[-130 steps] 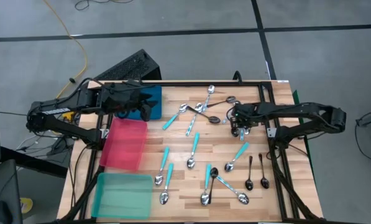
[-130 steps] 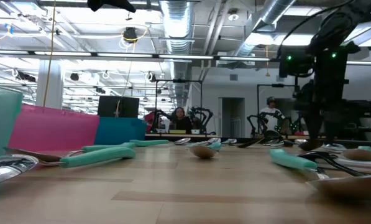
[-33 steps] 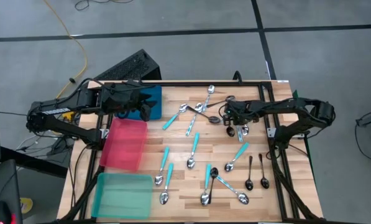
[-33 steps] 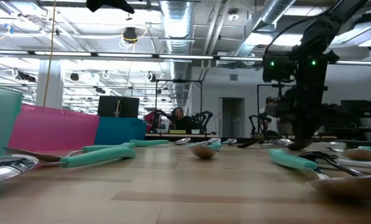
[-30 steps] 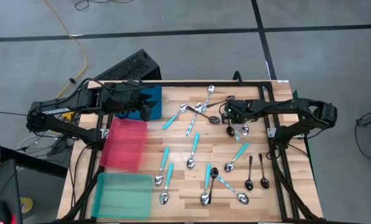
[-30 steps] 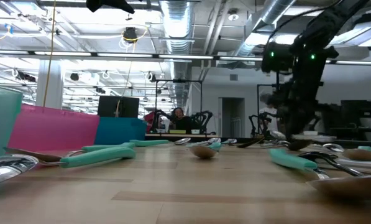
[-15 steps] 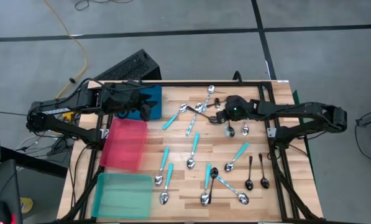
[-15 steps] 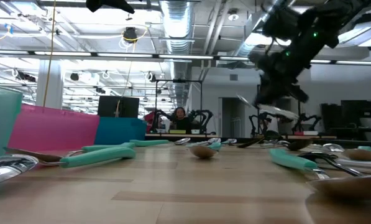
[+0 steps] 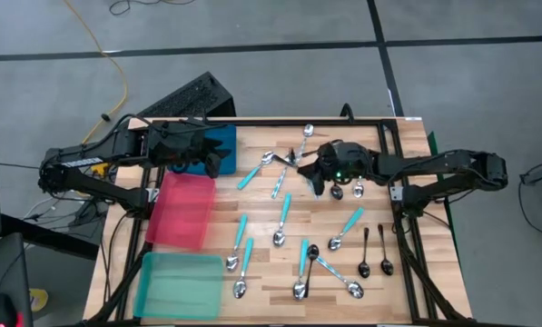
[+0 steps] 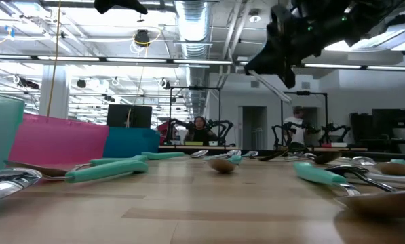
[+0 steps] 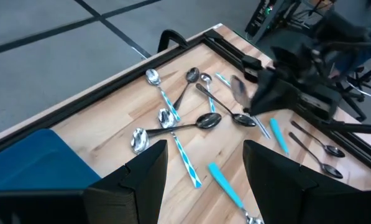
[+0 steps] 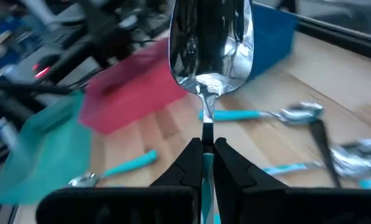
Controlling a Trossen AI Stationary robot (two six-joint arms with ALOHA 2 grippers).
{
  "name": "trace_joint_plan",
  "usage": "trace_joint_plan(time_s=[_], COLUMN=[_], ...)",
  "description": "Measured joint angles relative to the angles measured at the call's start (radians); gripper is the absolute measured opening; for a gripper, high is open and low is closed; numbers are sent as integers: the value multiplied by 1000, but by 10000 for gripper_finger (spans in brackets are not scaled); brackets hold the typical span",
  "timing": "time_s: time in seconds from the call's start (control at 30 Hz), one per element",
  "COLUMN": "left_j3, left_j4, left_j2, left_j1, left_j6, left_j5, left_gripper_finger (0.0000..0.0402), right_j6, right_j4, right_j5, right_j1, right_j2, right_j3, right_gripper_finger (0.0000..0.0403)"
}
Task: Sort silverware by color (type)
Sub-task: Put the blue patterned spoon into the blue bin
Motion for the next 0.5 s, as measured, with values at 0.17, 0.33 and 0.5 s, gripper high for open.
trace_joint_plan(time_s=[0.17, 0.33, 0.5], left_j3=[0, 0, 0], left_j4=[1, 1, 2], left_j2=[0, 0, 0], left_j1=[0, 0, 0], left_j6=[-1, -9, -12], left_j5=[0, 0, 0], left_gripper_finger=[195, 195, 194], right_j6=[-67, -63, -81], right_j4=[69, 107, 109], right_j5=[-20, -27, -28], right_j1=[12, 10, 14], right_j2=[0, 50, 184], right_j3=[0, 14, 119], right_gripper_finger=[40, 40, 40])
